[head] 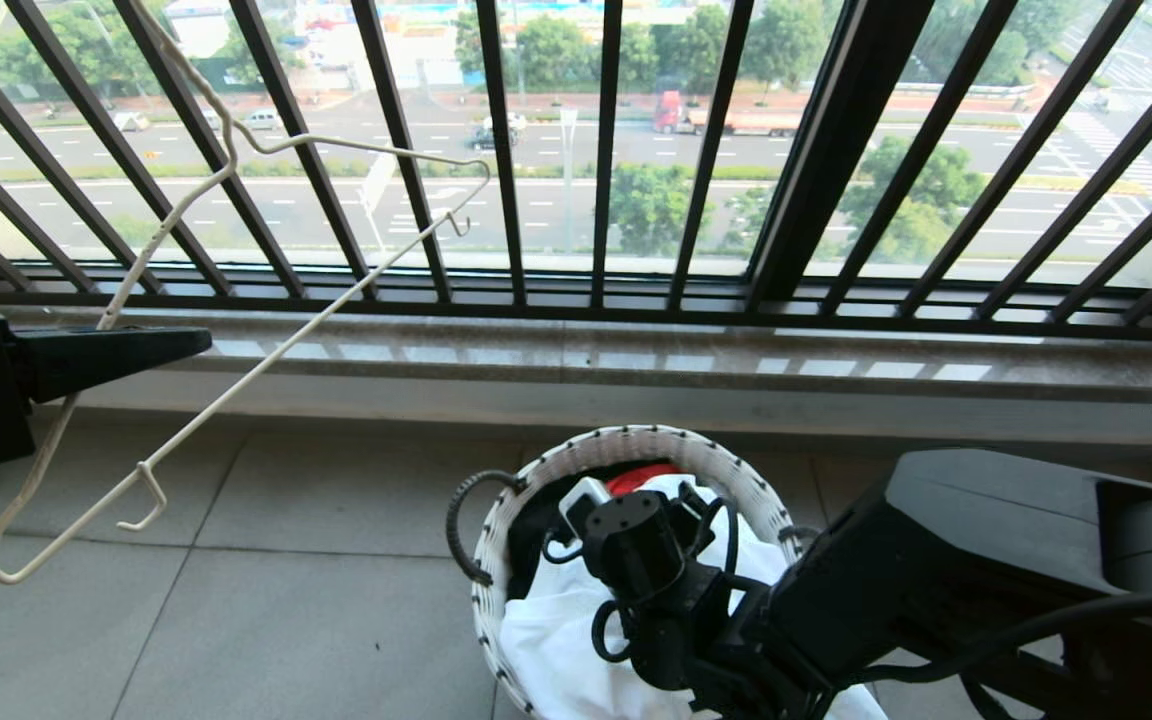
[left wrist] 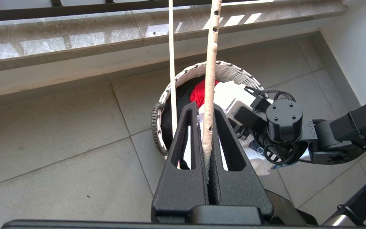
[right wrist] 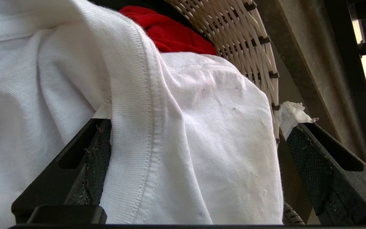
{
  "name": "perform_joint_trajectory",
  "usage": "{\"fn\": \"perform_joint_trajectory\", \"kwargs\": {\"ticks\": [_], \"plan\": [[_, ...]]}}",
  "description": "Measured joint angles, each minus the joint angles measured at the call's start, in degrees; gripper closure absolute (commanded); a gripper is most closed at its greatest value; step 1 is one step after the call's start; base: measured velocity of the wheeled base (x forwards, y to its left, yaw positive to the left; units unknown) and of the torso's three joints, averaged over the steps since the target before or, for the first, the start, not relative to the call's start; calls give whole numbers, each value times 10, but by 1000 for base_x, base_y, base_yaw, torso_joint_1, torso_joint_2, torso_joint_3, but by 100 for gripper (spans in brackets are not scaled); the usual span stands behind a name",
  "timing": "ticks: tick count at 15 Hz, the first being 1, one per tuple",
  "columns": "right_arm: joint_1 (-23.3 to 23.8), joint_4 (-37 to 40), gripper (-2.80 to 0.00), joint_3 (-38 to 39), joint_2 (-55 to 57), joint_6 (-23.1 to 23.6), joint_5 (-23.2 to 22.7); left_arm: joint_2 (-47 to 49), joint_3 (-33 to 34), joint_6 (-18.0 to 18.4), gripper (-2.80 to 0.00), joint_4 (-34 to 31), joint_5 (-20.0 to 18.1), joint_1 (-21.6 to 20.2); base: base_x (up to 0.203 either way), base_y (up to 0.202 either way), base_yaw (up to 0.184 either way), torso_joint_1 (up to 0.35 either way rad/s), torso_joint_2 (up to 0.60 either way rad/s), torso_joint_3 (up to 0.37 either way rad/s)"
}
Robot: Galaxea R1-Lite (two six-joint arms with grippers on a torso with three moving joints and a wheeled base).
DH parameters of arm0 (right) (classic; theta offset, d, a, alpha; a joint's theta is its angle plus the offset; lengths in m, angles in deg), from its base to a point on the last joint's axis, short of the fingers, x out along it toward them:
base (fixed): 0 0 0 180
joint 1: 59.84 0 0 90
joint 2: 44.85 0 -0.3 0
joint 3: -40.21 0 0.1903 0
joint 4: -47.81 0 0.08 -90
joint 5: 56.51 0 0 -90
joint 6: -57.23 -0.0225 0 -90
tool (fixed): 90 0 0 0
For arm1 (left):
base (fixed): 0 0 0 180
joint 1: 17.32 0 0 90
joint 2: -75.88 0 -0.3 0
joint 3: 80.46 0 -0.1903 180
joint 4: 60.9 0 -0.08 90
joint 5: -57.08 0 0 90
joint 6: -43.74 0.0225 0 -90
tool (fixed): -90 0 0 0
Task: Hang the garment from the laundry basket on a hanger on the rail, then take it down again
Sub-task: Pick up clothes from the basket
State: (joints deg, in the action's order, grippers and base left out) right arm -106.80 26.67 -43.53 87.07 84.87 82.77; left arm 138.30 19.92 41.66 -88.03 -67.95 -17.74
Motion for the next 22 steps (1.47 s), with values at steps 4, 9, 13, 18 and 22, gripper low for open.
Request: {"fn": "perform_joint_trajectory", "kwargs": {"ticks": [4,9,13,18,22], "plan": [[1,-6,-280,1,4,8,6,-1,0,0,0,0,0,-3,0,0,0,0,0,0],[1,-51,-280,23,5,38,20,-5,-1,0,0,0,0,-7,0,0,0,0,0,0],[4,-55,-280,24,-18,45,23,-7,-1,-1,0,0,0,-8,0,0,0,0,0,0],[15,-55,-280,20,-39,47,23,-9,-2,-1,0,0,0,-8,0,0,0,0,0,0],[26,-53,-280,12,-41,54,23,-9,-2,0,0,0,0,-8,0,0,0,0,0,0]]}}
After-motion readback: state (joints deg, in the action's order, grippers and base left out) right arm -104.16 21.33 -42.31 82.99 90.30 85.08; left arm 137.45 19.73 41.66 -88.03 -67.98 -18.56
